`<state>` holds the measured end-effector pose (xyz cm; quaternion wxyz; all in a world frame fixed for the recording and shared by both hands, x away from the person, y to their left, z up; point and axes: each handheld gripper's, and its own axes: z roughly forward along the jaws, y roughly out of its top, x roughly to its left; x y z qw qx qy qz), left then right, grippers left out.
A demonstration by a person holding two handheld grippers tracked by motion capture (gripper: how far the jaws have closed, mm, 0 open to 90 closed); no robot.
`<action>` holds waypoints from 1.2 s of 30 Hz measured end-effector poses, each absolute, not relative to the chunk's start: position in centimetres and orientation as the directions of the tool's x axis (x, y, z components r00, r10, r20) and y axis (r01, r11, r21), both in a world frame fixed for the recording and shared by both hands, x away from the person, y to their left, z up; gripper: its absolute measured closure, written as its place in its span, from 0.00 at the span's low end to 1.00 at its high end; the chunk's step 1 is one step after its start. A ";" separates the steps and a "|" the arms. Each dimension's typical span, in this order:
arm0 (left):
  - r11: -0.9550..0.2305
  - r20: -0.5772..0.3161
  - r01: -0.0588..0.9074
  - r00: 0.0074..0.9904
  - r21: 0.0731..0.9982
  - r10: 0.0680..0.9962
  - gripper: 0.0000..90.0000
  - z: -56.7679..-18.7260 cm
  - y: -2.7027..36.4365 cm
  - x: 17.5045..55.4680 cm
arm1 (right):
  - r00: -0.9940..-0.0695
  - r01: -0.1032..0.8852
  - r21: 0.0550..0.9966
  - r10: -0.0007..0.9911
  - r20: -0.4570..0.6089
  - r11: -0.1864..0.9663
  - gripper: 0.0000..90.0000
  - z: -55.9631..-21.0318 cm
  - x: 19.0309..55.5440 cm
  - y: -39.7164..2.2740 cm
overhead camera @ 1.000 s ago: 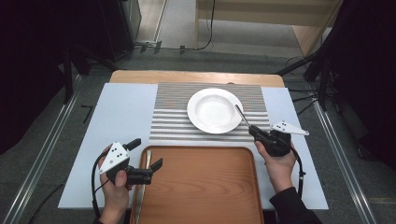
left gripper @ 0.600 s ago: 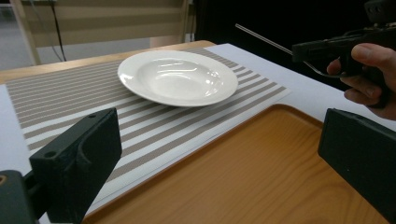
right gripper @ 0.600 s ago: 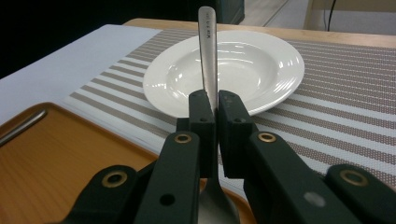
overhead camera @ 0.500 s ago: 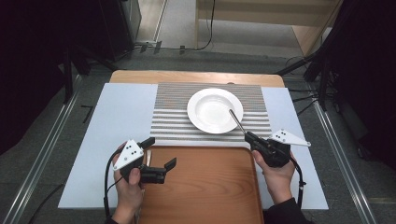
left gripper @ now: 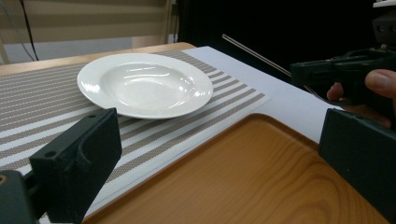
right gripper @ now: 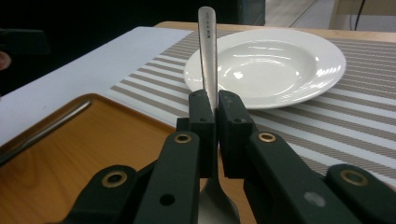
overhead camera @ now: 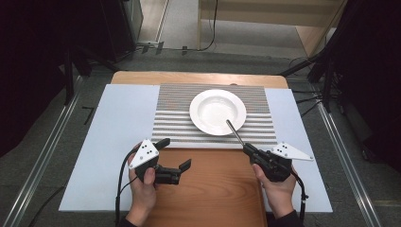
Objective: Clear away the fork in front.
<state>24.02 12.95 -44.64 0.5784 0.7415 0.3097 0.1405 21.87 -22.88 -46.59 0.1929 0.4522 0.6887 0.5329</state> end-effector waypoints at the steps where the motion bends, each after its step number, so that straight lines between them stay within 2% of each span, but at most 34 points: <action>1: -0.139 -0.151 0.296 0.772 0.945 0.617 0.00 -44.8 12.8 24.0 | -0.522 0.418 0.908 0.824 0.220 0.023 0.93 -46.6 21.7 -22.7; 15: -0.130 -0.189 0.321 0.788 0.938 0.586 0.00 -45.6 12.8 23.5 | -0.602 0.394 0.917 0.770 0.211 0.056 0.93 -46.9 19.8 -19.0; 26: -0.062 -0.284 0.376 0.788 0.924 0.547 0.00 -45.6 12.5 23.7 | -0.643 0.371 0.925 0.742 0.189 0.085 0.93 -47.6 19.1 -16.9; 30: -0.044 -0.317 0.406 0.772 0.913 0.552 0.14 -45.7 12.3 23.7 | -0.656 0.361 0.929 0.731 0.188 0.085 0.93 -47.6 18.8 -16.2; 33: -0.046 -0.334 0.425 0.769 0.904 0.546 0.15 -45.7 12.0 23.7 | -0.661 0.351 0.933 0.728 0.184 0.083 0.93 -47.5 18.6 -15.8; 36: -0.035 -0.354 0.443 0.758 0.896 0.549 0.22 -45.8 11.8 23.7 | -0.669 0.347 0.934 0.720 0.183 0.084 0.93 -47.5 18.4 -15.4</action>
